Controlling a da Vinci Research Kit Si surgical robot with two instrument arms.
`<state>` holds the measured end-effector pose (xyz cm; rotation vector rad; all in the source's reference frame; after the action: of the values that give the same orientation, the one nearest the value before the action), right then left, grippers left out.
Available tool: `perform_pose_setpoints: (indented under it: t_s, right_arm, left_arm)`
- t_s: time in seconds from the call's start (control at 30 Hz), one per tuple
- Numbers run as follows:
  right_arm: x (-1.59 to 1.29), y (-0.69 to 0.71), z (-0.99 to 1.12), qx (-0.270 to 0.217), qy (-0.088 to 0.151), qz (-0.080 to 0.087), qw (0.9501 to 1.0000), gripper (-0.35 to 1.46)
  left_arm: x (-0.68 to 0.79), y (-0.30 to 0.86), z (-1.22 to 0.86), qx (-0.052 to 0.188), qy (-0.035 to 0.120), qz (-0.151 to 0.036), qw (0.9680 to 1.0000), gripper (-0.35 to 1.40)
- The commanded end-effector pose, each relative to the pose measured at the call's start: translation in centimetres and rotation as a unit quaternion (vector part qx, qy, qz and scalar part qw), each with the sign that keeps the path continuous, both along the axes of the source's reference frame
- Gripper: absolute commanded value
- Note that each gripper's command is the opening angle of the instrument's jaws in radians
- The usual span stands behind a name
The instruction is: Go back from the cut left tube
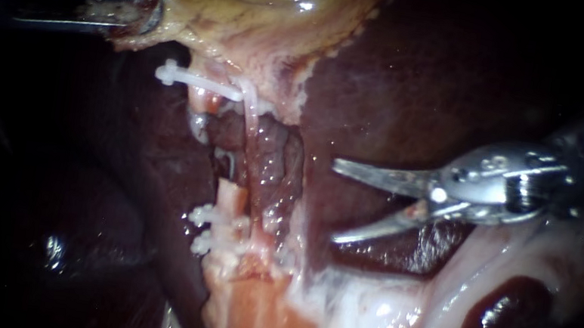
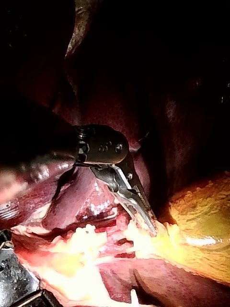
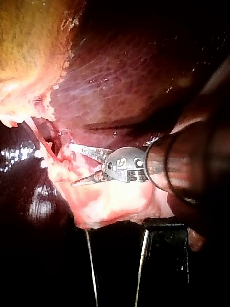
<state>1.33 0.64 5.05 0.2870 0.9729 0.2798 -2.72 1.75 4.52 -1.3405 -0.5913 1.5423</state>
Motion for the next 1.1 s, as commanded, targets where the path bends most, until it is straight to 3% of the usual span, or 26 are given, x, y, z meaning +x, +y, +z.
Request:
perform_pose_setpoints:
  t_s: [0.03, 0.23, 0.57, 1.1]
  right_arm:
    - [-0.06, 0.00, 0.01, 0.000, -0.013, -0.006, 0.9999, 1.45]
    - [-0.31, 0.03, 0.07, -0.016, -0.050, -0.009, 0.9986, 1.45]
    - [-0.38, 0.06, 0.09, -0.014, -0.051, -0.009, 0.9985, 1.45]
    - [-0.41, 0.07, 0.09, -0.014, -0.051, -0.010, 0.9986, 1.45]
  left_arm:
    - [0.00, 0.00, 0.00, 0.000, 0.000, 0.000, 1.0000, -0.35]
    - [-0.02, 0.00, 0.00, 0.000, 0.001, -0.001, 1.0000, -0.35]
    - [-0.12, 0.00, 0.08, -0.002, 0.002, -0.003, 1.0000, -0.35]
    - [-0.52, -0.07, 0.48, -0.009, 0.002, 0.002, 1.0000, -0.35]
